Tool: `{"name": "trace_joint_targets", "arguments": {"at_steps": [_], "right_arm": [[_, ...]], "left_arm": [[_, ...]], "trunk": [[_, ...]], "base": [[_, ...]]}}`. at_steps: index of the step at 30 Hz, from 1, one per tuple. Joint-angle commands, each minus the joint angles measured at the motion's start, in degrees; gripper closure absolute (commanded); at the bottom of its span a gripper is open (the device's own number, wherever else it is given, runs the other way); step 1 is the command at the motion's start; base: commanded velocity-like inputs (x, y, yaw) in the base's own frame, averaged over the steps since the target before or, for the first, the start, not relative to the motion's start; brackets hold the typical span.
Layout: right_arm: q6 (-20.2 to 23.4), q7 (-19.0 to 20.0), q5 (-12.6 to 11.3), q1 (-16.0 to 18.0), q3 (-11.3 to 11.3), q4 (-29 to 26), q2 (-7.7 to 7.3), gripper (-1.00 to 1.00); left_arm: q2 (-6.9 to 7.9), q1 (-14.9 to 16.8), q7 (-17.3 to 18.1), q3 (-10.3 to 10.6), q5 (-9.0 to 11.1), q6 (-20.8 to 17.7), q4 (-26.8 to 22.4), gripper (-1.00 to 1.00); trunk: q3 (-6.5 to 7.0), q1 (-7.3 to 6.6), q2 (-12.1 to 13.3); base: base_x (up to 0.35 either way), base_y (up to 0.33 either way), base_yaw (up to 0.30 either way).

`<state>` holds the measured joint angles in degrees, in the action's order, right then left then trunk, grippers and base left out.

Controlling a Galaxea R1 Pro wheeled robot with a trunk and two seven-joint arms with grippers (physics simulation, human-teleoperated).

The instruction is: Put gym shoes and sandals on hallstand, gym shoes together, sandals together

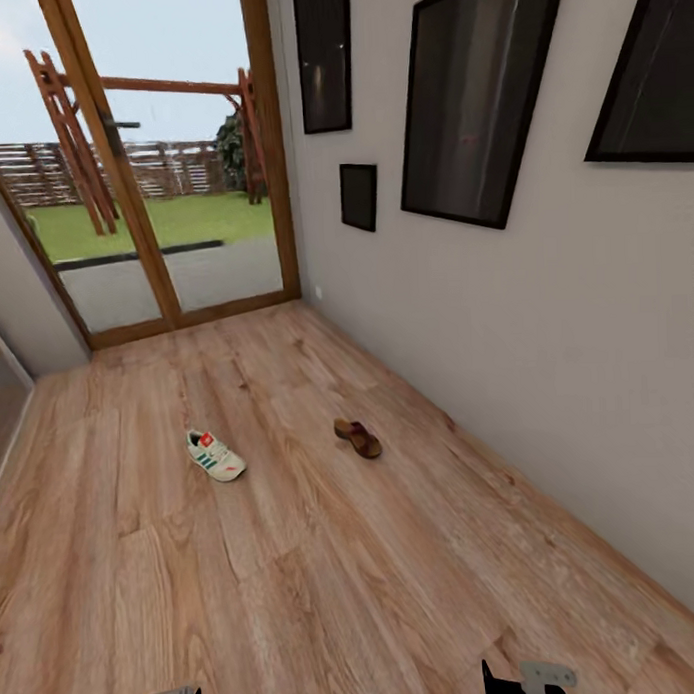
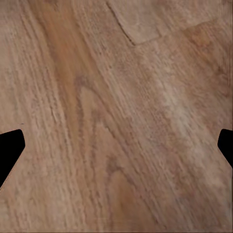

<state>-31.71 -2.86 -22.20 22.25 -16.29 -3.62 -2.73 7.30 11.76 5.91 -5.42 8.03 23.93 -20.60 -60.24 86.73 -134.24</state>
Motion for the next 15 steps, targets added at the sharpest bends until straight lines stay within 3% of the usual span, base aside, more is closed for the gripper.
{"name": "trace_joint_targets", "arguments": {"at_steps": [1,15], "right_arm": [[-0.1,-0.3,-0.2,0.0,-0.5,0.0,0.0,-1.0],[-0.1,-0.3,-0.2,0.0,-0.5,0.0,0.07,-1.0]], "left_arm": [[-0.01,0.0,0.6,-0.2,0.6,0.1,0.0,-1.0],[-0.01,0.0,0.6,-0.2,0.6,0.1,0.0,-1.0]], "trunk": [[-0.05,0.02,0.0],[-0.05,0.02,0.0]], "base": [[0.332,0.107,-0.295],[0.3,0.179,-0.295]]}}
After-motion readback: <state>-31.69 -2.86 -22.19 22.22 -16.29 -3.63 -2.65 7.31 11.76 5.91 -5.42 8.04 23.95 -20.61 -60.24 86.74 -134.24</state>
